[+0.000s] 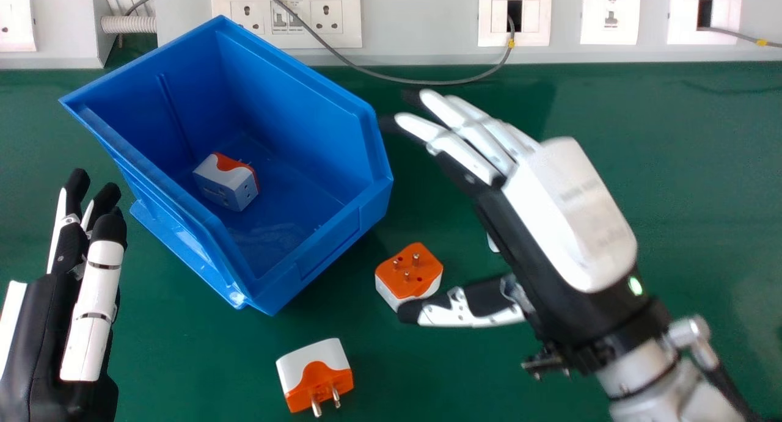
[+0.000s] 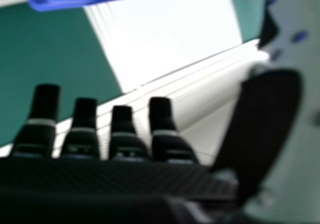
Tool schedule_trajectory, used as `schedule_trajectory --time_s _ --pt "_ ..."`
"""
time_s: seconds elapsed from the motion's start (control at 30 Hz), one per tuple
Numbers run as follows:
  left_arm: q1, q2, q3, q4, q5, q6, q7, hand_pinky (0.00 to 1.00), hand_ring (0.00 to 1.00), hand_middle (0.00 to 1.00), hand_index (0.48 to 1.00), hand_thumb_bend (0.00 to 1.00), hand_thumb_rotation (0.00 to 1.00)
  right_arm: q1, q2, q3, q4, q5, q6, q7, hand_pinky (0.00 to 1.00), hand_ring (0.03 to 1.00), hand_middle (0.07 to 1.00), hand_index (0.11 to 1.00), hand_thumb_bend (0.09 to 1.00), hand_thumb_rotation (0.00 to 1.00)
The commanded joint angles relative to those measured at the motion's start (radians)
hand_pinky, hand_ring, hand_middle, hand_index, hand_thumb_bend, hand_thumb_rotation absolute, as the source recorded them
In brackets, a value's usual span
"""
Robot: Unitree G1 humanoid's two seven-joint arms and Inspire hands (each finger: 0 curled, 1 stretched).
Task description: Pick all objects and put in blue box
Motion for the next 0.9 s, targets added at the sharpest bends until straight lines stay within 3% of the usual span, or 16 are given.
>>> schedule_trajectory --time_s 0.0,0.13,0.27,0.5,0.63,0.87 --pt "0.003 0.001 0.000 -0.025 -0.002 -0.011 0.000 1.00 0.99 0.98 1.000 0.48 0.84 0.032 0.013 -0.012 -0.002 -0.010 -0.021 -0.034 0.71 0.864 0.886 0.821 0.837 0.23" --pt "0.007 0.000 0.002 -0.021 -0.010 -0.019 -0.006 1.00 1.00 0.99 1.000 0.51 0.84 0.091 0.017 -0.001 0.020 -0.019 -0.042 -0.057 0.67 0.823 0.854 0.799 0.836 0.24" --pt "0.012 -0.004 0.000 -0.032 -0.009 -0.016 -0.005 1.00 1.00 0.99 1.000 0.52 0.84 0.126 0.016 0.009 0.063 -0.040 -0.067 -0.078 0.63 0.781 0.822 0.782 0.832 0.25" --pt "0.007 -0.005 0.000 -0.025 -0.009 -0.013 -0.005 1.00 1.00 1.00 1.000 0.52 0.84 0.134 0.022 0.027 0.143 -0.040 -0.075 -0.063 0.56 0.716 0.764 0.741 0.818 0.28" --pt "0.008 -0.005 -0.005 -0.028 -0.007 -0.012 -0.006 1.00 1.00 1.00 1.000 0.51 0.84 0.123 0.025 0.043 0.182 -0.044 -0.067 -0.056 0.56 0.709 0.753 0.734 0.816 0.28" --pt "-0.002 0.002 0.000 -0.015 -0.012 -0.013 -0.015 1.00 1.00 1.00 1.000 0.51 0.84 0.080 0.036 0.068 0.230 -0.043 -0.022 -0.005 0.55 0.700 0.739 0.717 0.821 0.26"
